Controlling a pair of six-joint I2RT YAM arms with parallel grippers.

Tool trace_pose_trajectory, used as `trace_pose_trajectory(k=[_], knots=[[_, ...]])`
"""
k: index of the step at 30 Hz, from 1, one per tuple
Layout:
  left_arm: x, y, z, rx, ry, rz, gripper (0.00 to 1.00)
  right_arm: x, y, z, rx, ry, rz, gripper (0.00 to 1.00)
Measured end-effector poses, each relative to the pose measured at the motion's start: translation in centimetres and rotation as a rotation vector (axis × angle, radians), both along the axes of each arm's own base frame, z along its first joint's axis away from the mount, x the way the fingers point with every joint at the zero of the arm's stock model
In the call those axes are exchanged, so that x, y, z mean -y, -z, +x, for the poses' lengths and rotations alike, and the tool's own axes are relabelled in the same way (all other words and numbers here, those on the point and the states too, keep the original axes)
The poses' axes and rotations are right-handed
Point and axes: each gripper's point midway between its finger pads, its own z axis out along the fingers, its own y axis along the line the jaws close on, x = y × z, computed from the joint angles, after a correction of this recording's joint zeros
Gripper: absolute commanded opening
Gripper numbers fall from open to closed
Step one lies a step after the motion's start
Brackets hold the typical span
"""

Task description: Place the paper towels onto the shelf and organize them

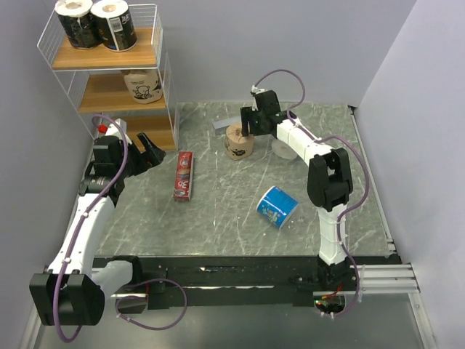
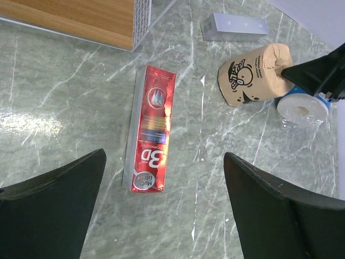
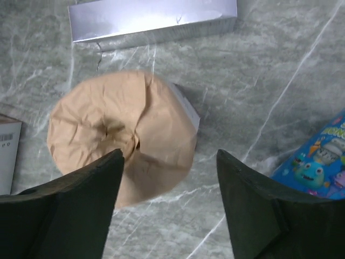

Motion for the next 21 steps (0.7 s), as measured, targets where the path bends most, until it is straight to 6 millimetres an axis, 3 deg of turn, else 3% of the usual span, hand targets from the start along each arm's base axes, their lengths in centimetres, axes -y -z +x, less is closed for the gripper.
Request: trace_pose_trajectory(k=[14, 21], knots=[[0.5, 0.0, -0.1, 0.001, 0.006, 0.01, 0.97, -0.5, 1.0, -0.1, -0.015, -0.038, 0.011, 0.65], [1.4, 0.4, -0.4, -0.01, 0.016, 0.034, 0.98, -0.8, 1.0, 0.3, -0.004, -0.058, 0.009, 0.54]])
